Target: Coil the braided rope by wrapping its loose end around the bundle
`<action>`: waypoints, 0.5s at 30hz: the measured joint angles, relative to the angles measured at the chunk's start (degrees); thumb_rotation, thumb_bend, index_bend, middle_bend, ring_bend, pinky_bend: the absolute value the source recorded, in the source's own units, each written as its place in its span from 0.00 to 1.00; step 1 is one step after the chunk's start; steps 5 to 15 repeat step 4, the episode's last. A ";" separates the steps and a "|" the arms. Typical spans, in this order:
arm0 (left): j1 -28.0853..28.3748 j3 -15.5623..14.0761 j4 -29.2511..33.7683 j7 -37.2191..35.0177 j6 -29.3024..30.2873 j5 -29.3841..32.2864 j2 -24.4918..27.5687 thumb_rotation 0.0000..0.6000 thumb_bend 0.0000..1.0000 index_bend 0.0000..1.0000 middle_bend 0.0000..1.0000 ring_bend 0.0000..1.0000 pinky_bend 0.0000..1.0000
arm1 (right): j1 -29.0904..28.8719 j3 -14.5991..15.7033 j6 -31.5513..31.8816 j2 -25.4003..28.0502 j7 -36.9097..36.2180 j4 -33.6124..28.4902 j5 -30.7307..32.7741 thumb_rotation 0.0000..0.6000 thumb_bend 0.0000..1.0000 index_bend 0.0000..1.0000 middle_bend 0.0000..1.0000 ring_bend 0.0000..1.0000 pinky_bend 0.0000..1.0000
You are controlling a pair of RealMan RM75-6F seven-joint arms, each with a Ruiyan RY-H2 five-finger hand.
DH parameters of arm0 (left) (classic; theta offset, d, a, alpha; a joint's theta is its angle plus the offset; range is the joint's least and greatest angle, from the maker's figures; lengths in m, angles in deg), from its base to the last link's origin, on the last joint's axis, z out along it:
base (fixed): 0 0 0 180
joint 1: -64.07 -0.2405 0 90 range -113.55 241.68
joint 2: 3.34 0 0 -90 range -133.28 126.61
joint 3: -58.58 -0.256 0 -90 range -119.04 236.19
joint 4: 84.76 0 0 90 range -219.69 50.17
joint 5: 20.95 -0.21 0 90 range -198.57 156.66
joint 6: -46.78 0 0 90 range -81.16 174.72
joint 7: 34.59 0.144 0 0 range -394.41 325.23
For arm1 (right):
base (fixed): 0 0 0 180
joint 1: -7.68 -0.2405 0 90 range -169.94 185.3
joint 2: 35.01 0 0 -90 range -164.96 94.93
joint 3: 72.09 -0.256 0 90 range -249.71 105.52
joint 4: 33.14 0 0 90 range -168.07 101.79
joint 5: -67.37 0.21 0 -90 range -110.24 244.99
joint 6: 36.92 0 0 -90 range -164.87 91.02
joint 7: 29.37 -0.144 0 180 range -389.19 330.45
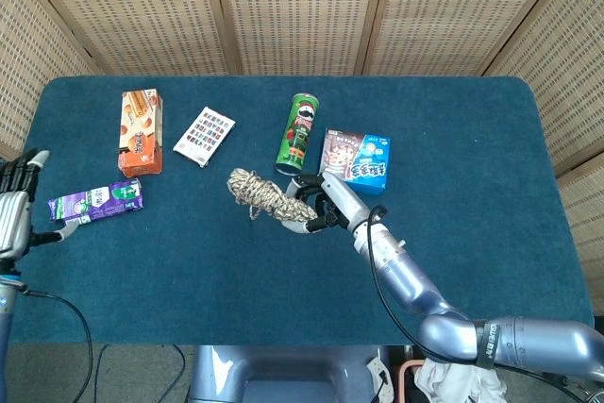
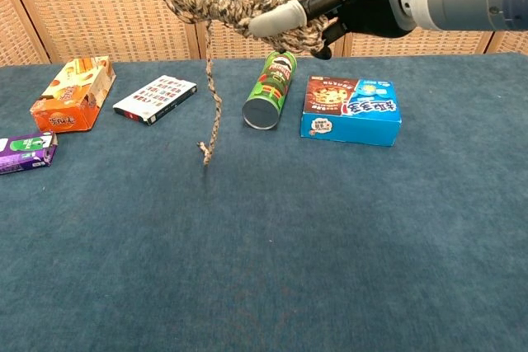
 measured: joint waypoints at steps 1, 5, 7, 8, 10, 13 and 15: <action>-1.30 -0.39 0.64 1.27 1.93 0.78 0.24 1.00 0.00 0.00 0.00 0.00 0.00 | 0.03 0.23 0.40 0.07 0.67 0.03 -0.36 1.00 0.59 0.72 0.72 0.49 0.74; -3.98 -1.33 2.15 4.93 6.57 2.58 0.32 1.00 0.00 0.00 0.00 0.00 0.00 | 0.21 0.73 1.33 0.44 2.19 0.08 -1.31 1.00 0.59 0.72 0.72 0.49 0.74; -3.98 -1.33 2.15 4.93 6.57 2.58 0.32 1.00 0.00 0.00 0.00 0.00 0.00 | 0.21 0.73 1.33 0.44 2.19 0.08 -1.31 1.00 0.59 0.72 0.72 0.49 0.74; -3.98 -1.33 2.15 4.93 6.57 2.58 0.32 1.00 0.00 0.00 0.00 0.00 0.00 | 0.21 0.73 1.33 0.44 2.19 0.08 -1.31 1.00 0.59 0.72 0.72 0.49 0.74; -3.98 -1.33 2.15 4.93 6.57 2.58 0.32 1.00 0.00 0.00 0.00 0.00 0.00 | 0.21 0.73 1.33 0.44 2.19 0.08 -1.31 1.00 0.59 0.72 0.72 0.49 0.74; -3.98 -1.33 2.15 4.93 6.57 2.58 0.32 1.00 0.00 0.00 0.00 0.00 0.00 | 0.21 0.73 1.33 0.44 2.19 0.08 -1.31 1.00 0.59 0.72 0.72 0.49 0.74; -3.98 -1.33 2.15 4.93 6.57 2.58 0.32 1.00 0.00 0.00 0.00 0.00 0.00 | 0.21 0.73 1.33 0.44 2.19 0.08 -1.31 1.00 0.59 0.72 0.72 0.49 0.74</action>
